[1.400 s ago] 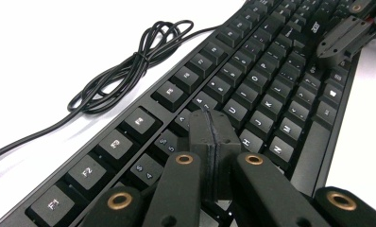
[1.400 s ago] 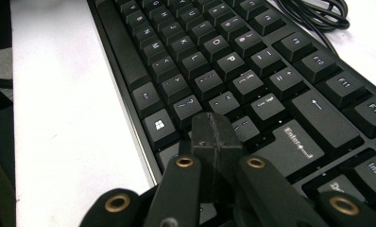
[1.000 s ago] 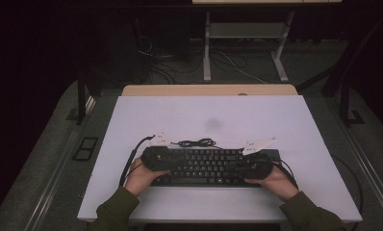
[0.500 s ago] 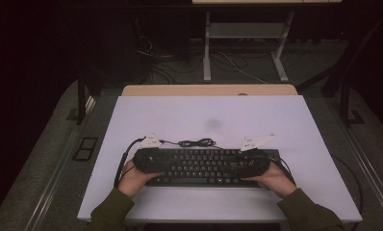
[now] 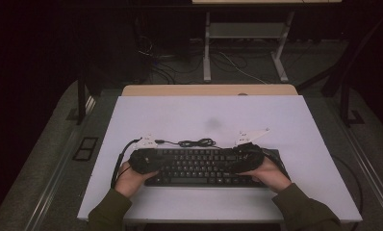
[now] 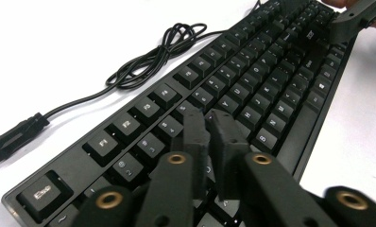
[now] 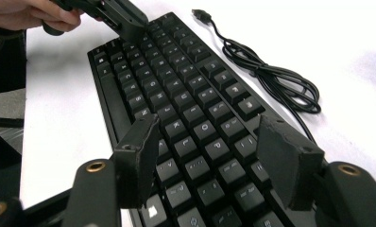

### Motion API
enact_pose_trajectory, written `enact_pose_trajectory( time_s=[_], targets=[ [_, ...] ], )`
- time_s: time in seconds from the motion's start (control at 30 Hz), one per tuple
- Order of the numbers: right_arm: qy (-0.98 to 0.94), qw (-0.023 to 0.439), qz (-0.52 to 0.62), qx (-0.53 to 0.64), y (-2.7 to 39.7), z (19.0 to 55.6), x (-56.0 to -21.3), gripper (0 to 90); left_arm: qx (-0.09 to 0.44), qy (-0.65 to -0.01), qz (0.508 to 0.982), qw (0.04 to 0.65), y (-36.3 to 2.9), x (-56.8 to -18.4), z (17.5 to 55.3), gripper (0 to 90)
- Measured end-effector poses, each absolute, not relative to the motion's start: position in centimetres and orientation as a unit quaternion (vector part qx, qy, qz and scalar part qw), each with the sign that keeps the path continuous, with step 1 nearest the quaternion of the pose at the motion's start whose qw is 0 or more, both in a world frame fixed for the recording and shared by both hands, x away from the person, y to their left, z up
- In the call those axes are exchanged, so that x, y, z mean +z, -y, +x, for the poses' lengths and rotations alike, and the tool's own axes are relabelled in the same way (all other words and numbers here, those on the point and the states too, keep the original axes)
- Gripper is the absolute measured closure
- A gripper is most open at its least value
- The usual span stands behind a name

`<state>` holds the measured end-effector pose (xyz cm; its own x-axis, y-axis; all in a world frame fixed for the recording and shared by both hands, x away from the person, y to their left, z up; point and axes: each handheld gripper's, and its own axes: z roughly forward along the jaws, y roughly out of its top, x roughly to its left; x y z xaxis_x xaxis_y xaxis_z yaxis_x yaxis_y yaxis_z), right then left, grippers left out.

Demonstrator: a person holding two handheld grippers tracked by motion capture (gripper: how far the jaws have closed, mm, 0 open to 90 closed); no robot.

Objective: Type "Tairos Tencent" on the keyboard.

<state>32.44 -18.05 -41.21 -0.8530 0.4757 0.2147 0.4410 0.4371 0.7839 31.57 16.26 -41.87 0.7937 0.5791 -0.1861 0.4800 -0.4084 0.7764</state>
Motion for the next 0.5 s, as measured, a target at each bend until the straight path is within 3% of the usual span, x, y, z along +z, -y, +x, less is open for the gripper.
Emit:
enact_pose_trajectory(
  time_s=[0.5],
  targets=[
    [-0.845, 0.016, 0.266, 0.463, 16.6, 33.2, -41.2, 36.7, 0.060, -0.323, 0.842, 0.427, -16.2, -42.6, 32.3, 89.4]
  ],
)
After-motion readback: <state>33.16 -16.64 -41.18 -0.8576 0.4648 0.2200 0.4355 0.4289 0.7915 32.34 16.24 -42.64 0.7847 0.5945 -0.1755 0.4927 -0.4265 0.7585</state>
